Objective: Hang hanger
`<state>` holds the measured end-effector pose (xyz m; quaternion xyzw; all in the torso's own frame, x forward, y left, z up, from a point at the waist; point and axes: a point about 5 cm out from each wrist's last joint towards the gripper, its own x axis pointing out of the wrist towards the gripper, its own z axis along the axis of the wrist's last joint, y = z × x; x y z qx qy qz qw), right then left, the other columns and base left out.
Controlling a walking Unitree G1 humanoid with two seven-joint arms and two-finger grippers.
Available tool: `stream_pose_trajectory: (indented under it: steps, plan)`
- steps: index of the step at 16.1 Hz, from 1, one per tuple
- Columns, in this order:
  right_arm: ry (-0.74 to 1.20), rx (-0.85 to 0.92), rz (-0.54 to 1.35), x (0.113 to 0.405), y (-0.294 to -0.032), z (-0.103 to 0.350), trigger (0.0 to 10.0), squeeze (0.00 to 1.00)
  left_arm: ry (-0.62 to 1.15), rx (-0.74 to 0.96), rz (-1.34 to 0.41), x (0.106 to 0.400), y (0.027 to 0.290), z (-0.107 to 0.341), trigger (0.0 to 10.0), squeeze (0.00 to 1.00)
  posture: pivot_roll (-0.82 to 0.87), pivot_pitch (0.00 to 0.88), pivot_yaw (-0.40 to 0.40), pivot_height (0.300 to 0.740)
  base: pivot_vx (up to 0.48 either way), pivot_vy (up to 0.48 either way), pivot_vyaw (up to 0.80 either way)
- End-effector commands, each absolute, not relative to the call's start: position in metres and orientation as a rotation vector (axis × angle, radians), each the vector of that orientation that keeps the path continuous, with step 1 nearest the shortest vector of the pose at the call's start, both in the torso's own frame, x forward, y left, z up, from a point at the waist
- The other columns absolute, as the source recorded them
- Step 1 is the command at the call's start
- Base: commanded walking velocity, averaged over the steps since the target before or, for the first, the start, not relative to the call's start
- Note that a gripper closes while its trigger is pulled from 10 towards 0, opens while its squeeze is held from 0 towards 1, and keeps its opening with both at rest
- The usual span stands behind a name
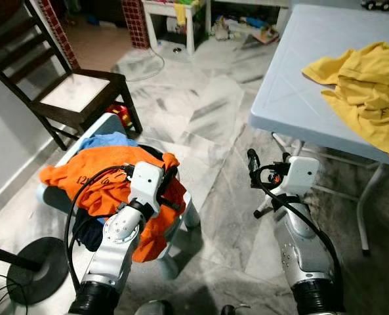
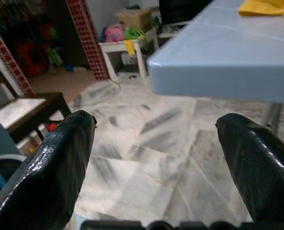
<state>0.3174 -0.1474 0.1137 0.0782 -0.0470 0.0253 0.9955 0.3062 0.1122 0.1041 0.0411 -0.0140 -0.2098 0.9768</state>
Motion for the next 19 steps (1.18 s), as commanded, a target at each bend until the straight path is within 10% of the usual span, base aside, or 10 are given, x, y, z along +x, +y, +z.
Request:
stream_pose_trajectory:
  steps: [1,19]
  plan:
    - [-0.094,0.158,0.039,0.319,-0.148,0.113,10.0,0.00,-0.046,0.074,-0.430,0.310,0.112,0.107,10.0,0.00,0.06,0.063,0.064,0.740,0.000,0.000,0.00]
    - [-0.097,0.119,0.091,0.322,-0.144,0.113,10.0,0.00,-0.077,0.028,-0.467,0.308,0.102,0.107,10.0,0.00,0.06,0.103,0.025,0.740,0.000,-0.305,-0.48]
